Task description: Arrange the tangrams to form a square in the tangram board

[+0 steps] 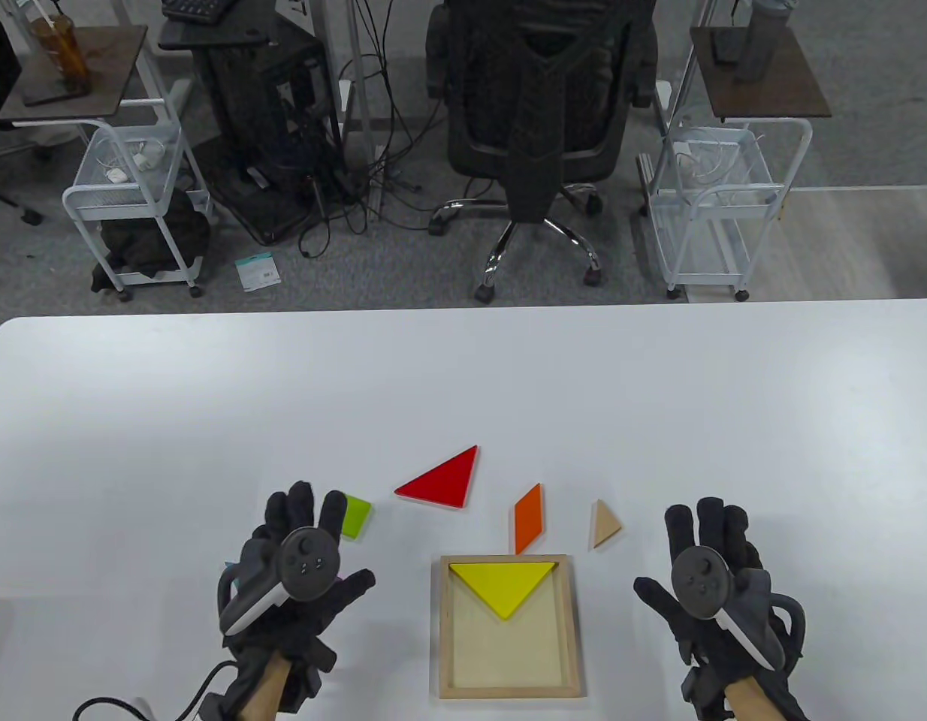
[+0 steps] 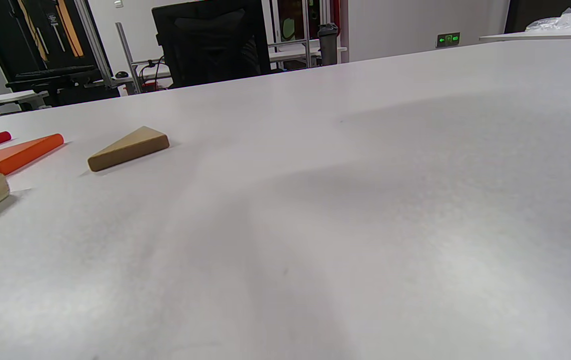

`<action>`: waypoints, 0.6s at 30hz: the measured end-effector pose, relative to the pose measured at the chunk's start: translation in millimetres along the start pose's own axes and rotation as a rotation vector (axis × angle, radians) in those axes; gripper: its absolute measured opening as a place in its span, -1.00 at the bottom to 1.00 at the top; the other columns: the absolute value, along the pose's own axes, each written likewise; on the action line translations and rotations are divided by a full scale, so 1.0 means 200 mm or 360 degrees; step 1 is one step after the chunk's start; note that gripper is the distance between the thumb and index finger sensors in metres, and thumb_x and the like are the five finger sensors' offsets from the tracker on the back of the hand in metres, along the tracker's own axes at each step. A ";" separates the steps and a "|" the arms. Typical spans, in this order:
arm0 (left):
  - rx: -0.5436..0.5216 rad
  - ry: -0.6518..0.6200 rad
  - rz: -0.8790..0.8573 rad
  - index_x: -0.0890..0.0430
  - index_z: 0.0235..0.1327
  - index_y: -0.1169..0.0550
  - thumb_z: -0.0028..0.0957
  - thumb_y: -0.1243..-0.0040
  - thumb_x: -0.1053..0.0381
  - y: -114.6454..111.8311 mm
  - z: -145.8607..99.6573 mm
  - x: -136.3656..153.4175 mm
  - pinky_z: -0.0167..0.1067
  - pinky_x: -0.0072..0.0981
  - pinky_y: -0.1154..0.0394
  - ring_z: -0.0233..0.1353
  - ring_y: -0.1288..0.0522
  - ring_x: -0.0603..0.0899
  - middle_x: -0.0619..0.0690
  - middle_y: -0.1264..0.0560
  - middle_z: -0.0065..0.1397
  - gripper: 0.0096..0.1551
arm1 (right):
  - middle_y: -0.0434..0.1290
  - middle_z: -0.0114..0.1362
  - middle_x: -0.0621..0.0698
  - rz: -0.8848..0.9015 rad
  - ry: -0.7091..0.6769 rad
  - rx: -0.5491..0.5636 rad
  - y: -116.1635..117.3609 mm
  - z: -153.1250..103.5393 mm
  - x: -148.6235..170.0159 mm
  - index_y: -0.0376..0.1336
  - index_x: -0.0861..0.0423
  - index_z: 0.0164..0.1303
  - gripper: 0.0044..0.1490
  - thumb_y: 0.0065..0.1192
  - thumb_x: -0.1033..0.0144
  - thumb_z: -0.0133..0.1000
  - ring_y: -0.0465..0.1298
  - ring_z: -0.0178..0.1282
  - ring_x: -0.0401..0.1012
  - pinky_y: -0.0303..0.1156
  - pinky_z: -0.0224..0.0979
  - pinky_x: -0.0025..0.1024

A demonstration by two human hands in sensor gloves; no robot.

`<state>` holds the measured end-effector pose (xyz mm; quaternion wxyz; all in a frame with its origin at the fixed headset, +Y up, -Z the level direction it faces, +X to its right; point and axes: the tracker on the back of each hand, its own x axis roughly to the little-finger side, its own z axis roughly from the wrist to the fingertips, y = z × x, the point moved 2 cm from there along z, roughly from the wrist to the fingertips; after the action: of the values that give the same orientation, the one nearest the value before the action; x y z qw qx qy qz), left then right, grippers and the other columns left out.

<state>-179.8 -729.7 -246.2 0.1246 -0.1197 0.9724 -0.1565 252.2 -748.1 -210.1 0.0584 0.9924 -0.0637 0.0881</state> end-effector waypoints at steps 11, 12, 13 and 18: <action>0.0557 -0.0129 0.0510 -0.45 0.35 0.27 0.15 -0.22 -0.06 -0.12 0.70 -0.42 0.46 0.55 -0.22 0.64 0.20 0.52 0.26 0.39 0.62 0.02 | -0.77 0.50 -0.18 0.0003 0.0011 -0.0049 0.01 0.00 0.01 -0.60 -0.35 0.39 0.17 -0.18 -0.41 -0.22 -0.67 0.59 -0.10 -0.33 0.76 -0.04; 0.0639 -0.0092 0.0532 -0.45 0.34 0.28 0.15 -0.22 -0.06 -0.14 0.74 -0.42 0.46 0.55 -0.22 0.65 0.19 0.52 0.27 0.39 0.62 0.02 | -0.77 0.50 -0.18 0.0012 0.0012 -0.0055 0.01 0.00 0.01 -0.60 -0.35 0.39 0.18 -0.18 -0.41 -0.23 -0.67 0.59 -0.10 -0.33 0.76 -0.04; 0.0677 -0.0054 0.0543 -0.45 0.35 0.27 0.15 -0.23 -0.05 -0.16 0.77 -0.41 0.46 0.56 -0.21 0.64 0.19 0.52 0.27 0.38 0.62 0.02 | -0.77 0.50 -0.18 0.0016 0.0013 -0.0059 0.01 0.01 0.02 -0.60 -0.35 0.39 0.17 -0.18 -0.41 -0.22 -0.67 0.59 -0.10 -0.33 0.76 -0.04; 0.0904 0.0140 0.0656 -0.45 0.33 0.29 0.17 -0.23 -0.02 -0.18 0.87 -0.36 0.44 0.62 -0.17 0.63 0.20 0.54 0.31 0.38 0.61 0.03 | -0.77 0.50 -0.18 0.0055 0.0032 -0.0073 0.00 0.02 0.04 -0.60 -0.35 0.39 0.18 -0.17 -0.40 -0.22 -0.67 0.59 -0.10 -0.34 0.76 -0.04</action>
<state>-56.8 -792.0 -379.4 0.1397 0.1254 0.8983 -0.3973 260.2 -750.1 -211.6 0.0803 0.9886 -0.0821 0.0975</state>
